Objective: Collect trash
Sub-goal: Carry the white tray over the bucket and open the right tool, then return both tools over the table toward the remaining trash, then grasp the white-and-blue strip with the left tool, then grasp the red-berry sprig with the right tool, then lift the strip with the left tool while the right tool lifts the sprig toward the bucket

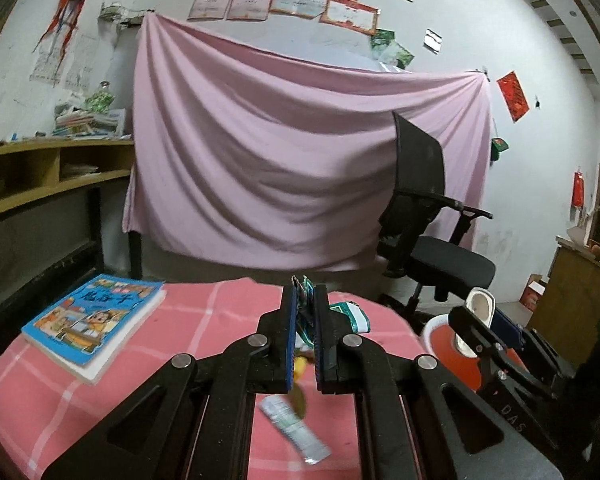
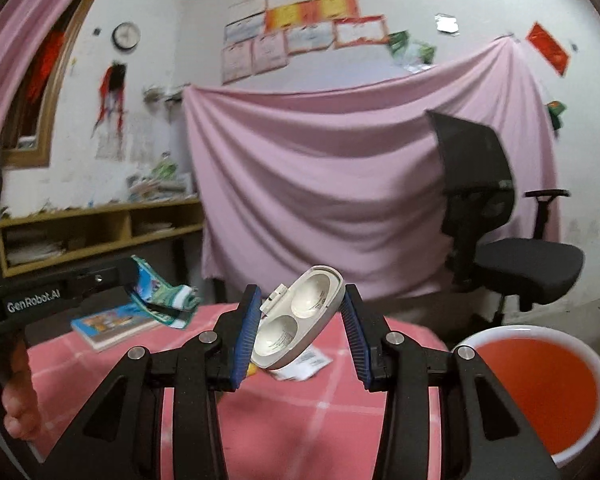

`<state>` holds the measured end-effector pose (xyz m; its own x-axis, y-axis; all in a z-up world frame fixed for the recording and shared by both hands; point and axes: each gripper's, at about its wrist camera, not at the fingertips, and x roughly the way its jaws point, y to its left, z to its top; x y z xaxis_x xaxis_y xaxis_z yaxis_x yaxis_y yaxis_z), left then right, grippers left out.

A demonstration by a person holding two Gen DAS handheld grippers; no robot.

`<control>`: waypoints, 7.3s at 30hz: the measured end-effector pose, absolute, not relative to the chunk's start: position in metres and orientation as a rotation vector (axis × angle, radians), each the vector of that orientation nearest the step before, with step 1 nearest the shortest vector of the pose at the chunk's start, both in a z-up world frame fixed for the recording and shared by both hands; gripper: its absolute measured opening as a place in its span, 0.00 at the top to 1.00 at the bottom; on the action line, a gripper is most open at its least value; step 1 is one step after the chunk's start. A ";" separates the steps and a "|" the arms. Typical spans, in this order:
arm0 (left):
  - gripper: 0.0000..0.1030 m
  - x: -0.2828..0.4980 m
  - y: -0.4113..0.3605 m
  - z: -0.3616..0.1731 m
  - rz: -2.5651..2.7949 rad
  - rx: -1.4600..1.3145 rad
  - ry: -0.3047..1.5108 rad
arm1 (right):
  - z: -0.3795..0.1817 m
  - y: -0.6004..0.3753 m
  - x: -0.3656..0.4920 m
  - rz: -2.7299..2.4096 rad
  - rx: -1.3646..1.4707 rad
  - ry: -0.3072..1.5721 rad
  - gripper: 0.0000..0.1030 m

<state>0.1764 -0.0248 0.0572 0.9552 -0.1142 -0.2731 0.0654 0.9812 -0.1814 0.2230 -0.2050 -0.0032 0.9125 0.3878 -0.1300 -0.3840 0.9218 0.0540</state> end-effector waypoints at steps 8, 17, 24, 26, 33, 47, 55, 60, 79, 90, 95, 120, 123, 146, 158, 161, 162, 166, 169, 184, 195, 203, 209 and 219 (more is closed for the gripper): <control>0.95 0.197 -0.091 0.064 -0.181 -0.131 0.297 | 0.000 -0.268 0.227 0.233 0.128 0.140 0.62; 0.95 0.223 -0.165 0.062 -0.301 -0.159 0.363 | -0.003 -0.343 0.228 0.061 0.292 0.164 0.62; 0.95 0.255 -0.213 0.059 -0.364 -0.161 0.461 | -0.018 -0.371 0.241 -0.024 0.360 0.289 0.62; 0.95 0.264 -0.226 0.054 -0.387 -0.141 0.501 | -0.023 -0.377 0.244 -0.034 0.377 0.314 0.61; 0.95 0.294 -0.256 0.026 -0.417 -0.093 0.646 | -0.044 -0.394 0.258 -0.044 0.470 0.430 0.61; 0.65 0.307 -0.252 0.011 -0.401 -0.087 0.703 | -0.054 -0.408 0.262 -0.087 0.540 0.480 0.49; 0.62 0.290 -0.201 0.028 -0.306 -0.137 0.637 | -0.033 -0.397 0.243 -0.080 0.476 0.343 0.37; 0.62 0.270 -0.160 0.044 -0.243 -0.147 0.558 | -0.018 -0.377 0.230 -0.044 0.440 0.260 0.30; 0.07 0.170 -0.019 0.061 -0.027 -0.132 0.268 | 0.015 -0.260 0.198 0.135 0.226 0.014 0.00; 0.02 0.128 0.022 0.031 0.072 -0.167 0.213 | 0.008 -0.199 0.189 0.280 0.023 -0.028 0.00; 0.02 0.126 0.022 0.018 0.088 -0.147 0.227 | 0.003 -0.185 0.191 0.306 -0.038 0.005 0.00; 0.49 0.219 -0.013 -0.039 -0.158 -0.159 0.777 | -0.027 -0.180 0.258 0.353 -0.015 0.429 0.00; 0.54 0.224 -0.017 -0.043 -0.165 -0.153 0.808 | -0.028 -0.187 0.263 0.347 0.017 0.457 0.00; 0.88 0.219 0.037 -0.041 -0.069 -0.177 0.787 | -0.047 -0.161 0.281 0.510 -0.036 0.639 0.48; 0.88 0.215 0.088 -0.036 -0.011 -0.346 0.751 | -0.072 -0.121 0.318 0.707 0.074 0.880 0.50; 0.88 0.213 0.091 -0.035 -0.011 -0.348 0.747 | -0.071 -0.109 0.318 0.731 0.061 0.885 0.50; 0.88 0.212 0.089 -0.034 -0.010 -0.344 0.745 | -0.071 -0.105 0.318 0.734 0.047 0.889 0.50; 0.90 0.211 0.087 -0.032 -0.010 -0.325 0.736 | -0.071 -0.095 0.316 0.749 0.013 0.887 0.50; 0.90 0.213 0.083 -0.033 -0.006 -0.321 0.737 | -0.069 -0.097 0.313 0.766 0.026 0.876 0.50; 0.92 0.208 0.083 -0.033 0.028 -0.334 0.720 | -0.071 -0.082 0.322 0.698 0.011 0.866 0.91; 0.97 0.196 0.073 -0.027 0.028 -0.283 0.644 | -0.044 -0.101 0.286 0.677 -0.005 0.635 0.93; 0.97 0.169 0.061 -0.011 0.049 -0.215 0.474 | -0.025 -0.107 0.249 0.663 -0.056 0.410 0.93; 0.97 0.149 0.032 0.000 0.088 -0.125 0.353 | -0.018 -0.122 0.231 0.666 -0.033 0.293 0.93; 0.97 0.155 -0.012 0.023 0.023 -0.098 0.292 | -0.006 -0.163 0.222 0.570 0.056 0.179 0.93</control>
<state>0.1553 -0.0115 0.0234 0.9575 0.0084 -0.2882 -0.0368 0.9950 -0.0931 0.2221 -0.1633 -0.0056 0.8267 0.5414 -0.1534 -0.5317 0.8408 0.1021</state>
